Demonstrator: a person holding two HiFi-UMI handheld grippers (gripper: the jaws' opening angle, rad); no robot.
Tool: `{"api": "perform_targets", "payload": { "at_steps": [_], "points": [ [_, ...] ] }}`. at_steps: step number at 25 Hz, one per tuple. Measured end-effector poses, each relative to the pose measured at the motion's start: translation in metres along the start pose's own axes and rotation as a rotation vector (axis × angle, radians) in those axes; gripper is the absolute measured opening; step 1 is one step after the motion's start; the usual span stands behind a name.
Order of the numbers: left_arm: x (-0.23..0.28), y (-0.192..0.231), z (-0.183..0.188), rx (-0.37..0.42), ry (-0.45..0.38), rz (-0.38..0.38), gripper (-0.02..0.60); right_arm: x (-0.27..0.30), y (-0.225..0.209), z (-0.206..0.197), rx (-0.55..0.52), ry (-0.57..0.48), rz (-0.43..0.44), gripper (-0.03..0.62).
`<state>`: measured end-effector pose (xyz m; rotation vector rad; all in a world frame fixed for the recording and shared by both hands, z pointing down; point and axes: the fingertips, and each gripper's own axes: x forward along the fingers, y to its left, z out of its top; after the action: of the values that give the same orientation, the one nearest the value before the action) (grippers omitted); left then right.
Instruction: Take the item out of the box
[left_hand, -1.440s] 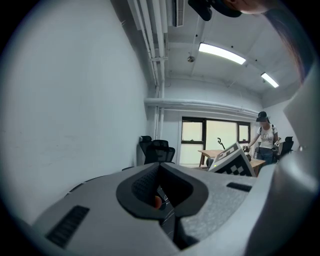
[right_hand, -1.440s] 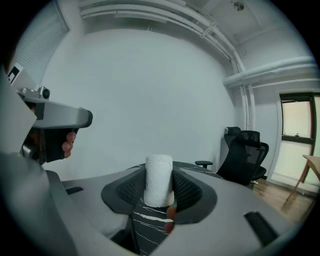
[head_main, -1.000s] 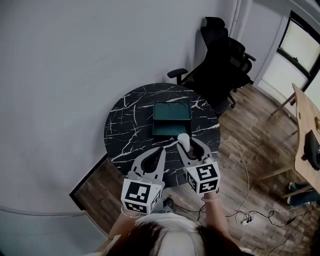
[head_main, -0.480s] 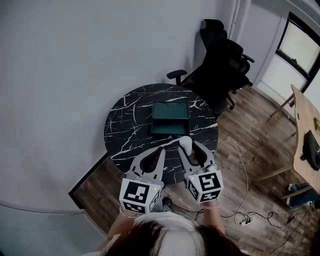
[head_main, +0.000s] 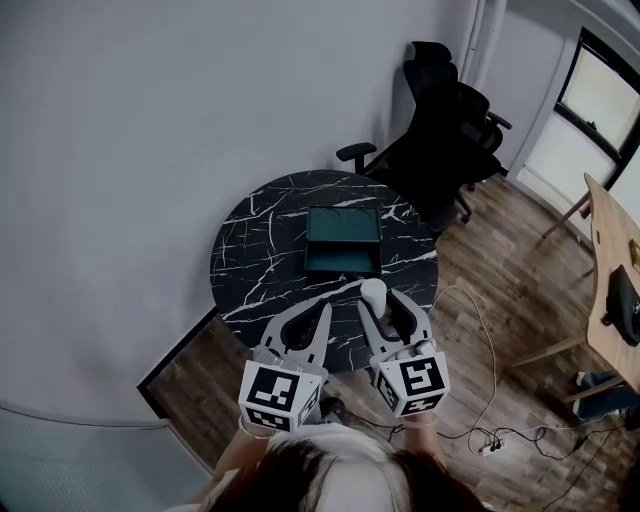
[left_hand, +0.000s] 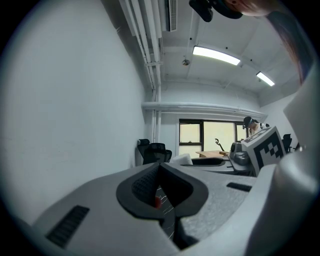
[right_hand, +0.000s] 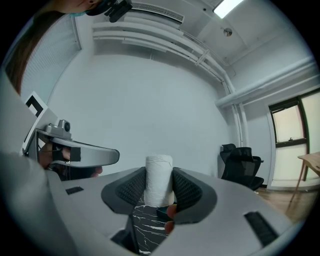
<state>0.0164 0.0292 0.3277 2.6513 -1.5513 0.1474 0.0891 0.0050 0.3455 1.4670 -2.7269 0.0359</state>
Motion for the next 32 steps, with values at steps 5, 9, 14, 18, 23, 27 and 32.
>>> {"api": "perform_targets", "payload": {
  "at_steps": [5, 9, 14, 18, 23, 27, 32],
  "points": [
    [0.006, 0.008, 0.0, -0.004, -0.003, -0.008, 0.008, 0.008, 0.004, 0.007, -0.021, -0.012, 0.003, 0.183],
    [0.012, 0.016, 0.003, -0.009, -0.006, -0.01, 0.008, 0.014, 0.004, 0.013, -0.028, -0.017, 0.002, 0.183],
    [0.02, 0.027, 0.006, -0.011, -0.004, -0.016, 0.008, 0.02, 0.003, 0.021, -0.017, -0.025, -0.01, 0.183],
    [0.026, 0.034, 0.006, -0.015, 0.002, -0.033, 0.008, 0.026, 0.004, 0.02, -0.011, -0.017, -0.017, 0.183],
    [0.036, 0.042, 0.003, -0.018, 0.01, -0.056, 0.008, 0.038, 0.002, 0.02, -0.019, -0.002, -0.027, 0.183],
    [0.044, 0.051, 0.005, -0.015, 0.011, -0.072, 0.008, 0.047, 0.001, 0.02, -0.009, -0.002, -0.044, 0.183],
    [0.053, 0.063, 0.004, -0.02, 0.015, -0.085, 0.008, 0.058, 0.001, 0.018, -0.005, 0.009, -0.058, 0.183]
  ]
}}
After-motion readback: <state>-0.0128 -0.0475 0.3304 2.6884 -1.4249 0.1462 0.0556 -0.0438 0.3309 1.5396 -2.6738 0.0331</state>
